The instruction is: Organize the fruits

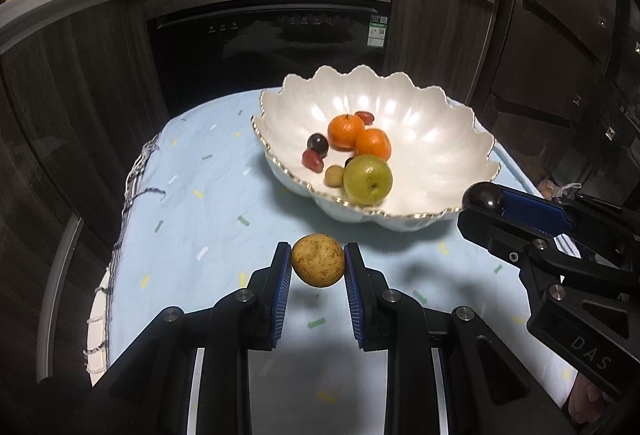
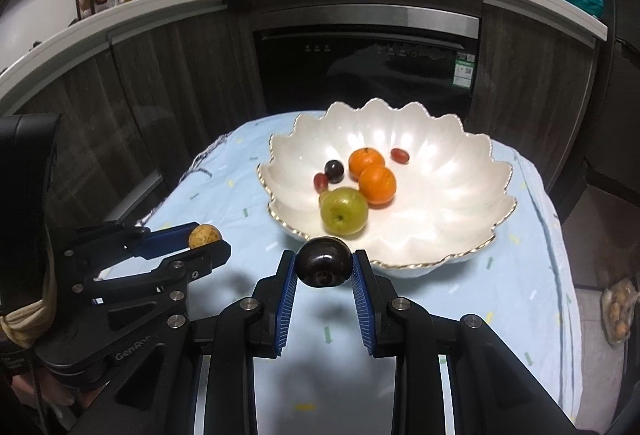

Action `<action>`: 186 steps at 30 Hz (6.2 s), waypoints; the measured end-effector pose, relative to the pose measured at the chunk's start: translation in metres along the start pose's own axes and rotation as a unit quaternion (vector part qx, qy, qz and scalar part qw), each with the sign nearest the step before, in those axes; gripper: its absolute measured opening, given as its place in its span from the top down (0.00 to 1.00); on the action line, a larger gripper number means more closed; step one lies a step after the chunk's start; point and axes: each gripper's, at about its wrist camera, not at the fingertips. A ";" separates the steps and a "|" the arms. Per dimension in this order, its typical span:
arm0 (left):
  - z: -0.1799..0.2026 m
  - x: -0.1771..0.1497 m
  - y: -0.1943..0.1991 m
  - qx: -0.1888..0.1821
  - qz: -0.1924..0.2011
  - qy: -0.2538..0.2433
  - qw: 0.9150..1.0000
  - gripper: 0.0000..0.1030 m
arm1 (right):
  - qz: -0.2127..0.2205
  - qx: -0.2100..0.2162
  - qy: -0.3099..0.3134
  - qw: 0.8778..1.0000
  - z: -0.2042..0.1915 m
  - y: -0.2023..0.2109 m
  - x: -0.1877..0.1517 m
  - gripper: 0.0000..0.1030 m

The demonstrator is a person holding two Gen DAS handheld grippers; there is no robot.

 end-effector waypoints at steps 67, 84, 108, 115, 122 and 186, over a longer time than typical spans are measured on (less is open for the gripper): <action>-0.008 0.101 -0.095 0.036 -0.017 0.023 0.999 0.32 | -0.042 -0.134 -0.071 0.988 0.101 -0.071 0.064 0.56; -0.009 0.105 -0.049 0.059 0.017 0.035 0.997 0.09 | 0.003 -0.156 -0.081 0.984 0.093 -0.031 0.073 0.22; -0.002 0.082 0.033 0.063 0.060 0.037 0.996 0.05 | 0.045 -0.160 -0.079 0.983 0.064 0.041 0.058 0.22; -0.001 0.062 0.056 0.067 0.063 0.033 0.995 0.05 | 0.056 -0.159 -0.087 0.982 0.053 0.063 0.043 0.22; -0.003 0.032 0.074 0.074 0.062 0.034 0.995 0.05 | 0.062 -0.160 -0.081 0.982 0.038 0.079 0.023 0.22; 0.012 -0.087 0.130 0.092 0.093 0.028 0.991 0.00 | 0.093 -0.178 -0.095 0.975 0.017 0.138 -0.078 0.15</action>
Point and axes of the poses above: each gripper's, at about its wrist camera, not at the fingertips, and y roughly against the way its jaws point, z to its right, x to its top, and after that the axes turned 1 degree about -y, right-handed
